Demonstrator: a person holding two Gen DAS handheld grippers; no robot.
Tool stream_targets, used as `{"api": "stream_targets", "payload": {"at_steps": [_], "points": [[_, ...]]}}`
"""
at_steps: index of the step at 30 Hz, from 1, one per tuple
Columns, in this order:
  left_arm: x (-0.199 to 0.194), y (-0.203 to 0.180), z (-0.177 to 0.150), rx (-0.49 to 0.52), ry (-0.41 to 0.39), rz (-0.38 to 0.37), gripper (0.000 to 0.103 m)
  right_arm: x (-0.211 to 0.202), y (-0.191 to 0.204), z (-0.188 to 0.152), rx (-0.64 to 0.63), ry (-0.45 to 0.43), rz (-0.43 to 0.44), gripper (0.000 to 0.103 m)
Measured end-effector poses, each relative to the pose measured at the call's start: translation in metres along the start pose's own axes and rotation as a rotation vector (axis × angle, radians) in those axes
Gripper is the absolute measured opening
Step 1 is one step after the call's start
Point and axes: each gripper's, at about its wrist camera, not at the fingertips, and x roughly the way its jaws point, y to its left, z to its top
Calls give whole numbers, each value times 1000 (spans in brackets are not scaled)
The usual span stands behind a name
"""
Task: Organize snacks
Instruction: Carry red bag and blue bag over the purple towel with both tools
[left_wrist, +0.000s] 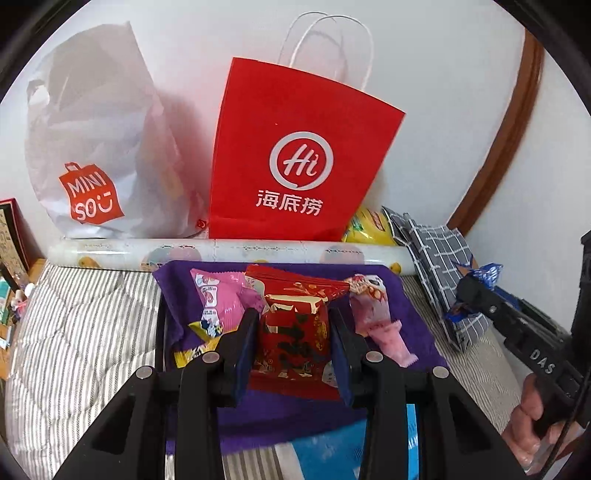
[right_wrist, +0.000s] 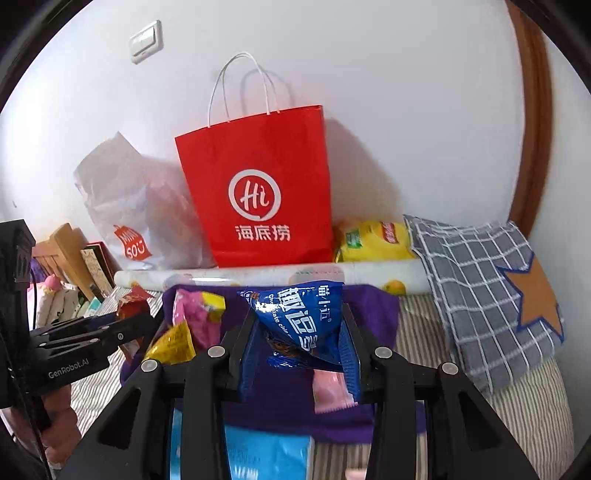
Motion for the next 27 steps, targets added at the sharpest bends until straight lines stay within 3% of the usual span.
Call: {"api": "stream_targets", "payload": {"at_steps": [7,11,27], "points": [[23,21,-19,-30,50,21,35,40,-6,-26,-3,68,33,39],[29,28,-26,-42,54,25,35,58,-15,-39,-1,117,-12,39],[45,38,-34,-85,97,72,35,69,-20,-44,14,159,10,39]]}}
